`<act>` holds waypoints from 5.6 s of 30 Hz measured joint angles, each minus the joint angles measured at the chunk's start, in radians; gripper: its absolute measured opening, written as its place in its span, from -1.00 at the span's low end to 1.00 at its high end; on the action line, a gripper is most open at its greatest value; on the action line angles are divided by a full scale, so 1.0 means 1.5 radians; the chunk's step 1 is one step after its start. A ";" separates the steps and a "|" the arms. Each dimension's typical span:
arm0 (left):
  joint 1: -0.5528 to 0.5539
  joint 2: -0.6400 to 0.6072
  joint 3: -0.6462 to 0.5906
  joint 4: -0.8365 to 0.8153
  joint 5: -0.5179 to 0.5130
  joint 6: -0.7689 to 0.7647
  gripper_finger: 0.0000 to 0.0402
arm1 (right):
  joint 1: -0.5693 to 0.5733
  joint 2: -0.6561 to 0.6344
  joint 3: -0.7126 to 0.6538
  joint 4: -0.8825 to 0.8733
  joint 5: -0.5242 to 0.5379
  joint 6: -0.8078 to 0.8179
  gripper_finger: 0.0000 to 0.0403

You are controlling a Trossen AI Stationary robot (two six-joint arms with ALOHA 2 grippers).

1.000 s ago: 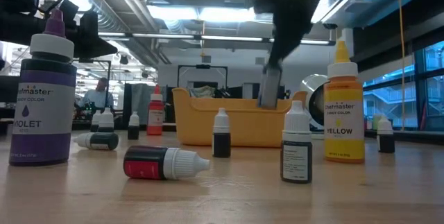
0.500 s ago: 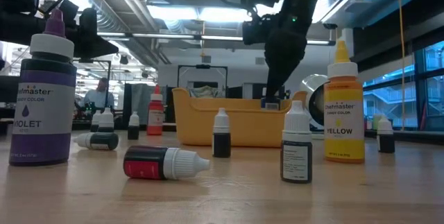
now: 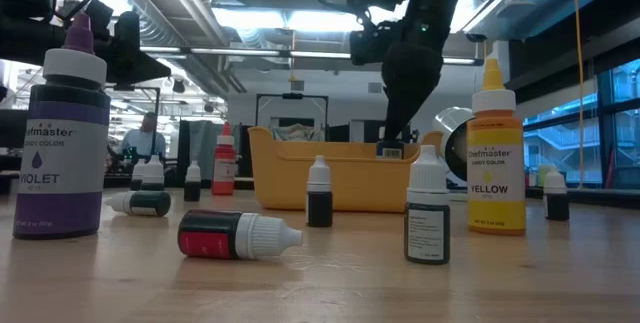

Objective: Pick & Place food coloring
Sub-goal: Put the orange food coloring bottle into the yellow bin, then put the large orange food coloring bottle into the yellow bin

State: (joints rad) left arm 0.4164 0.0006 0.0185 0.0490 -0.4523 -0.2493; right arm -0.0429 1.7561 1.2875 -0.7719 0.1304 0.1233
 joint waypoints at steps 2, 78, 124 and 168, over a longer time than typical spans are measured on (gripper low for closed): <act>0.000 0.000 0.000 0.000 0.000 0.000 -0.94 | 0.000 0.000 0.021 -0.018 0.000 -0.005 0.47; 0.067 0.790 0.549 -0.184 0.283 -0.065 0.19 | -0.014 -0.512 -0.196 0.188 0.184 0.029 0.48; 0.059 0.936 0.548 -0.378 0.227 -0.070 -0.50 | -0.014 -0.512 -0.195 0.188 0.185 0.034 0.48; 0.060 0.936 0.548 -0.324 0.190 -0.071 -0.02 | -0.014 -0.512 -0.195 0.187 0.185 0.036 0.48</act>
State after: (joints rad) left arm 0.5060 1.4052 0.8410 -0.4366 -0.1665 -0.3561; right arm -0.0635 0.9882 0.9947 -0.4909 0.4080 0.1776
